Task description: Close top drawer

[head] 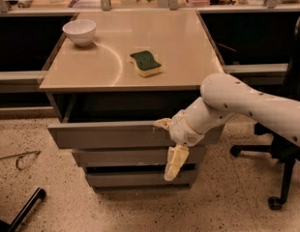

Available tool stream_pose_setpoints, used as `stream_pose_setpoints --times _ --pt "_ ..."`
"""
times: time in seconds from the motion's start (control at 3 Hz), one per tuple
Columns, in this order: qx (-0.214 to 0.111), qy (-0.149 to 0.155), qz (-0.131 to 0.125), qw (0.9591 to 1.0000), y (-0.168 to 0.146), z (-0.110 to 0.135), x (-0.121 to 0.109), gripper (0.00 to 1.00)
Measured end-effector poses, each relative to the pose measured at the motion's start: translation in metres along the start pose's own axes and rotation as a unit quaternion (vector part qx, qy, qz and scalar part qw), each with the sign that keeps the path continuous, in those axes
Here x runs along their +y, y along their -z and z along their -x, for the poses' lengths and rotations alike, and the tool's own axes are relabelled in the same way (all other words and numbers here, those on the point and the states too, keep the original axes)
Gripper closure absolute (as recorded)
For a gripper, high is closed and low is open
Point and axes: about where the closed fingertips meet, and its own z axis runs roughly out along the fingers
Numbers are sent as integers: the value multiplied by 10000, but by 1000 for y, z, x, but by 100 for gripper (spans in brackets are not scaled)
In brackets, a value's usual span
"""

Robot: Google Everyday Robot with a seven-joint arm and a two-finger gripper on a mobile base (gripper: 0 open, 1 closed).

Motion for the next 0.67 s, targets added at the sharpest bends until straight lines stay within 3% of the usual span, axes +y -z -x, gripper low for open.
stream_pose_setpoints --times 0.67 --pt "-217 -57 187 9996 -29 -11 -10 0"
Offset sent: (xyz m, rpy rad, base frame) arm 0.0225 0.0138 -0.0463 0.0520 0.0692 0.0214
